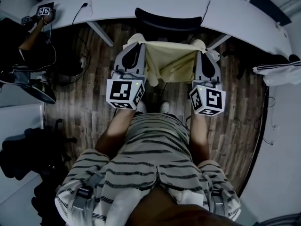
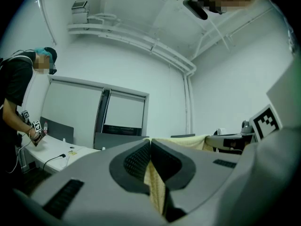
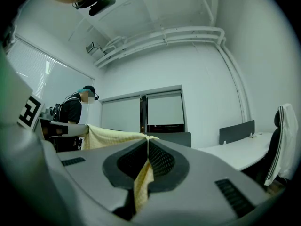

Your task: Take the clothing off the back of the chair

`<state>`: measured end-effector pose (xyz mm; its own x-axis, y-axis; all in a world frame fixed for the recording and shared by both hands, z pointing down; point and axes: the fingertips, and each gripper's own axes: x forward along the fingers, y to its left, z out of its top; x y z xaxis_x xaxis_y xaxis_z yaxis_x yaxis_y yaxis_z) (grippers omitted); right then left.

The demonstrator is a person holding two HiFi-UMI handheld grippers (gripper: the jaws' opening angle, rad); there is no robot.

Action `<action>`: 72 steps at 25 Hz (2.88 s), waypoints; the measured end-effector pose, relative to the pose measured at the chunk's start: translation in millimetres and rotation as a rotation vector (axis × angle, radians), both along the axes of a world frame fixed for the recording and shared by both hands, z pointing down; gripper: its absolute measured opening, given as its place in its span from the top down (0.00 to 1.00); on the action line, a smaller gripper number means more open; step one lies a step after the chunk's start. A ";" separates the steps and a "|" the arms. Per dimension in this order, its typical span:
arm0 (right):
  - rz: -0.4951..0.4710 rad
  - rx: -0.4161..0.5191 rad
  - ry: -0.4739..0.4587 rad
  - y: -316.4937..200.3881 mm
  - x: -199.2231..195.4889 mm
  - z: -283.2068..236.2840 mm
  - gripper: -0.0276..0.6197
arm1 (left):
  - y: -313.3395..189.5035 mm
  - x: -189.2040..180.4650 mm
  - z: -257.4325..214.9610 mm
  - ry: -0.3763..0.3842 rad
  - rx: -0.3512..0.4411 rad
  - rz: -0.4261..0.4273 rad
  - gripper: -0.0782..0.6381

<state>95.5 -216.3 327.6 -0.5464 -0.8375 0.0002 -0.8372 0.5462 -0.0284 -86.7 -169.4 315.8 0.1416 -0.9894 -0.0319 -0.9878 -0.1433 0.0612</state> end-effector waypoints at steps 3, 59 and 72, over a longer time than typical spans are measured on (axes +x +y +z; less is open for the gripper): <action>0.003 -0.012 0.003 1.4 0.6 6.9 0.92 | 1.2 0.7 6.3 0.005 -0.008 0.002 0.86; -0.006 -0.139 0.093 13.7 1.7 110.5 0.92 | 9.8 8.7 99.2 -0.091 -0.132 -0.005 0.85; 0.021 -0.156 0.090 16.0 4.2 121.5 0.92 | 13.0 13.3 107.2 -0.113 -0.143 0.022 0.86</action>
<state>99.7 -200.3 449.1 -0.5209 -0.8346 0.1795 -0.8512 0.5235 -0.0360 -73.4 -156.4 423.0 0.1579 -0.9793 0.1263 -0.9862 -0.1627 -0.0290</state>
